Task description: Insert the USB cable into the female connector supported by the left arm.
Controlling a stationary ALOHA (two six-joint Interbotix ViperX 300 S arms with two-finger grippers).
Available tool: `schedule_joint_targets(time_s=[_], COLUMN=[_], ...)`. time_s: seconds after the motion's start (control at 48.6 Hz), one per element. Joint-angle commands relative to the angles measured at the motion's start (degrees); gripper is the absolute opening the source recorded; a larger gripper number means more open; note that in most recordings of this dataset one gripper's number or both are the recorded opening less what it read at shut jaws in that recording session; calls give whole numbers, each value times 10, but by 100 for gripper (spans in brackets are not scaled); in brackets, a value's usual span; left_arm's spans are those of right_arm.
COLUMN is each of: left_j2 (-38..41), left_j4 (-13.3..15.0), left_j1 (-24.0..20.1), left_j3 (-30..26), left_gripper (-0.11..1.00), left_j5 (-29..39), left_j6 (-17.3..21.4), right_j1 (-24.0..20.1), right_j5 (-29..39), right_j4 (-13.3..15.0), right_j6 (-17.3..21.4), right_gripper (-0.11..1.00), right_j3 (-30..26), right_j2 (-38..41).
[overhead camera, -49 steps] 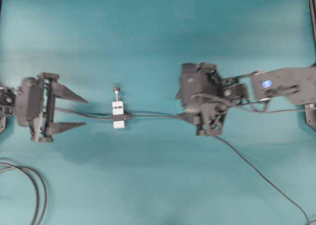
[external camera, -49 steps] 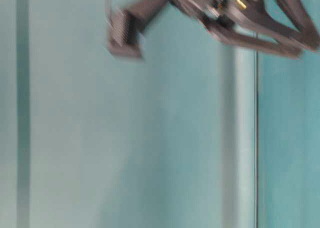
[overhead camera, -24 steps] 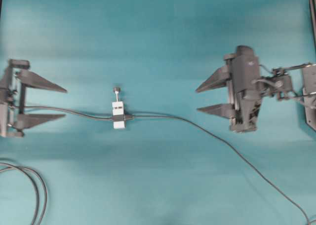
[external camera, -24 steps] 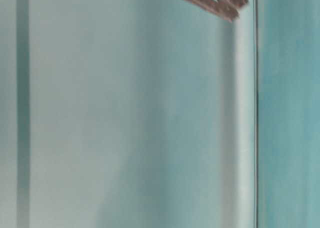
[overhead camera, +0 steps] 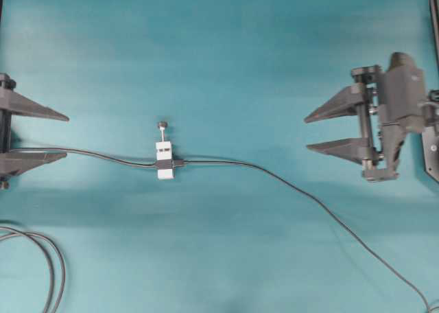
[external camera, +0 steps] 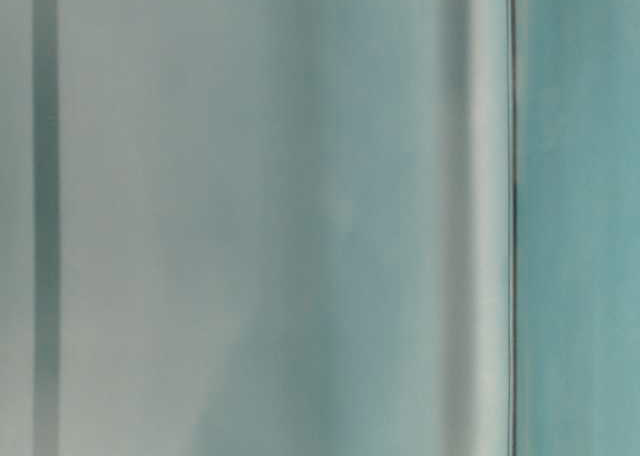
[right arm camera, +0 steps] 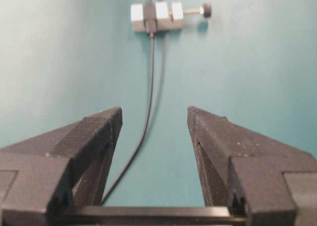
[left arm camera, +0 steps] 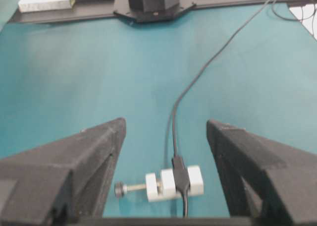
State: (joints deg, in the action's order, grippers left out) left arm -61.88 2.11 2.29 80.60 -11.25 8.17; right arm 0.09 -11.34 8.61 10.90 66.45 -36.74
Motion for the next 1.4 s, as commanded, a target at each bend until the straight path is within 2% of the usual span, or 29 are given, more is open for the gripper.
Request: schedule_joint_targets(time_s=[0.0, 0.185, 0.329, 0.473, 0.597, 0.679, 0.967, 1.214, 1.378], left_j2=[3, 3, 3, 3, 2, 0, -22, -51, -56], left_j4=[1, -1, -2, -1, -1, -2, -4, -4, -4], left_j1=[1, 1, -4, -4, -4, -4, -4, -4, -4], left_j3=[3, 0, -6, -12, -12, -13, -16, -16, -13], left_gripper=[76, 76, 76, 76, 76, 76, 76, 76, 76], left_j5=[-6, -11, -20, -21, -21, -21, -11, 56, 64], left_j6=[-7, -2, 2, 1, 2, 4, 5, 5, 4], right_j1=[-1, -20, -20, -22, -24, -24, -24, -24, -24], right_j5=[-10, -9, 9, 117, 233, 272, 278, 278, 278], right_j4=[0, 0, 1, 2, 2, 2, 1, 1, 1], right_j6=[0, -3, -8, -27, -33, -33, -33, -33, -32], right_gripper=[59, 59, 59, 59, 59, 59, 59, 59, 59], right_j3=[10, 56, 69, 65, 52, 47, 69, 75, 75], right_j2=[-37, -128, -219, -287, -296, -296, -296, -297, -297])
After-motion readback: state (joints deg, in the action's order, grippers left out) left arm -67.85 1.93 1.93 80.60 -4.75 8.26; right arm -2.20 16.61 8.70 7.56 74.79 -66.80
